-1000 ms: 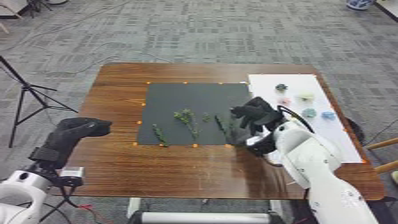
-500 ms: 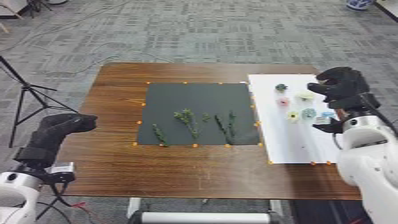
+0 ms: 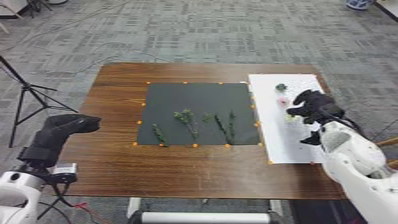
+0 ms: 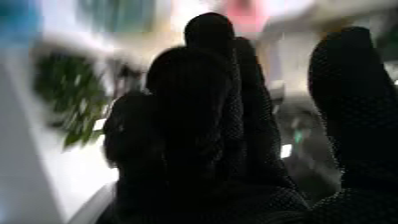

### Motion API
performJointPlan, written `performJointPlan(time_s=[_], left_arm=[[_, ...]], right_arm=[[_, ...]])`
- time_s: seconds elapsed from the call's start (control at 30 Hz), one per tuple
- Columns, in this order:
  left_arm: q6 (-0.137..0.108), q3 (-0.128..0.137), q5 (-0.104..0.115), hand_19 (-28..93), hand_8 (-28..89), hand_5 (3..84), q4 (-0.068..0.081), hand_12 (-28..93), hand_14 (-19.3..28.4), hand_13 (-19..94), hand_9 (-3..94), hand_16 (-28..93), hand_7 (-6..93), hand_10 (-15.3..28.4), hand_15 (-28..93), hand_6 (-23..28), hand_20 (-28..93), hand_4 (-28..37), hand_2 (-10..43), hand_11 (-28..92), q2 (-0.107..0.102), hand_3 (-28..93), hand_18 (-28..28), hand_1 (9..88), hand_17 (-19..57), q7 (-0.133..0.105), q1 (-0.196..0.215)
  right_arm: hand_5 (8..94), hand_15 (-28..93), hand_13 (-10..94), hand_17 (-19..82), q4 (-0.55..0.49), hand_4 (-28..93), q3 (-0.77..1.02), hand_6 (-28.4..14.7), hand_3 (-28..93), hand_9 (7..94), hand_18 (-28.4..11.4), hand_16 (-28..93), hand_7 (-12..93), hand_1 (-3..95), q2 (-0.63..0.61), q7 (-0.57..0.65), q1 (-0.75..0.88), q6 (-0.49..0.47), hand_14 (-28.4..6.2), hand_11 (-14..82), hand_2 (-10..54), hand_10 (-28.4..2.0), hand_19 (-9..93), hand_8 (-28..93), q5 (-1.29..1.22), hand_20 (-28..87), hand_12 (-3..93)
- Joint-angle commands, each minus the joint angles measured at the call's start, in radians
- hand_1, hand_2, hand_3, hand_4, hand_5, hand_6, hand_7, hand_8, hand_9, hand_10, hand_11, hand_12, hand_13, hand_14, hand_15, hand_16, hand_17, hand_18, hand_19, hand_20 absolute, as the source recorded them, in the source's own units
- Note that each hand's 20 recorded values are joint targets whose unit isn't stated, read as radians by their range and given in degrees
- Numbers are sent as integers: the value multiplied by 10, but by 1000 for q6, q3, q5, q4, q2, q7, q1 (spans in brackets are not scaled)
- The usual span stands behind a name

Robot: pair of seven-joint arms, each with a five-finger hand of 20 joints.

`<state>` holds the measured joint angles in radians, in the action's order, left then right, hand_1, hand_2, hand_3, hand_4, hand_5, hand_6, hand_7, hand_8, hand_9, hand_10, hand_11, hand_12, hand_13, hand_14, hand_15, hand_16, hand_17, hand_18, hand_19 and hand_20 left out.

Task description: Arrange flowers

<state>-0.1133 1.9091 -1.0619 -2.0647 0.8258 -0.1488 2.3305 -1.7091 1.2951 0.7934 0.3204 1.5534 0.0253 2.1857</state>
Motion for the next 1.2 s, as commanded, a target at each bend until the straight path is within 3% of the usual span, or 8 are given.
performJointPlan(time_s=[0.03,0.27,0.33,0.7,0.93,1.07,1.1,1.2], left_arm=[[-5,-4,-10,281,-85,589,-13,162,182,456,558,30,227,144,283,-3,286,-197,-47,238,23,686,168,259,20,5,7],[-7,2,-7,282,-85,589,-18,162,182,456,558,29,229,144,284,-4,286,-196,-48,238,29,689,169,259,21,4,24],[6,3,-10,283,-86,590,-18,162,182,456,559,29,228,144,284,-4,287,-196,-48,237,31,688,169,260,21,8,23],[5,5,-14,282,-86,592,-23,162,181,456,559,29,228,144,284,-4,286,-196,-49,237,41,688,169,261,20,-5,31],[20,-30,-19,282,-85,592,-9,162,180,456,558,29,229,143,283,-6,286,-196,-50,237,39,687,169,263,21,-7,4],[9,-29,-2,282,-86,593,-3,161,180,456,559,29,230,143,283,-6,286,-193,-51,238,30,686,169,266,21,-15,0],[6,-29,1,282,-86,593,-2,161,180,456,559,29,230,142,283,-5,286,-192,-52,239,29,687,169,266,21,-18,2],[10,-28,5,282,-86,594,-2,162,180,457,559,29,231,143,283,-5,286,-191,-55,240,27,688,169,269,21,-19,0]], right_arm=[[621,492,900,624,28,-121,-94,-39,641,823,-113,332,196,371,-50,-24,-108,-49,-48,293,-95,-123,932,-47,49,402,257],[629,480,917,632,-27,-119,-39,-37,637,831,-113,341,198,371,-77,-14,-56,-54,-42,310,-95,-120,932,-44,19,416,263],[631,480,919,633,-37,-118,-15,-36,636,833,-113,345,198,371,-80,-4,-40,-47,-42,319,-95,-118,932,-45,23,420,266],[627,478,921,636,85,-115,-46,-33,633,835,-114,353,192,368,-23,9,-70,-89,-42,327,-95,-117,932,-45,58,436,266],[629,473,929,641,150,-116,-68,-31,631,846,-112,349,195,376,38,20,-64,-101,-40,330,-95,-118,932,-45,41,436,264],[644,473,934,649,148,-119,-98,-30,630,857,-108,346,215,393,31,22,-54,-50,-37,334,-95,-116,932,-41,-16,434,267],[650,475,935,653,145,-125,-109,-28,629,861,-107,343,238,408,29,24,-55,-31,-35,340,-95,-116,932,-31,-42,437,268],[688,524,937,674,134,-126,-129,-21,538,883,-100,310,269,530,16,13,-58,5,-28,365,-95,-109,932,217,-91,456,273]])
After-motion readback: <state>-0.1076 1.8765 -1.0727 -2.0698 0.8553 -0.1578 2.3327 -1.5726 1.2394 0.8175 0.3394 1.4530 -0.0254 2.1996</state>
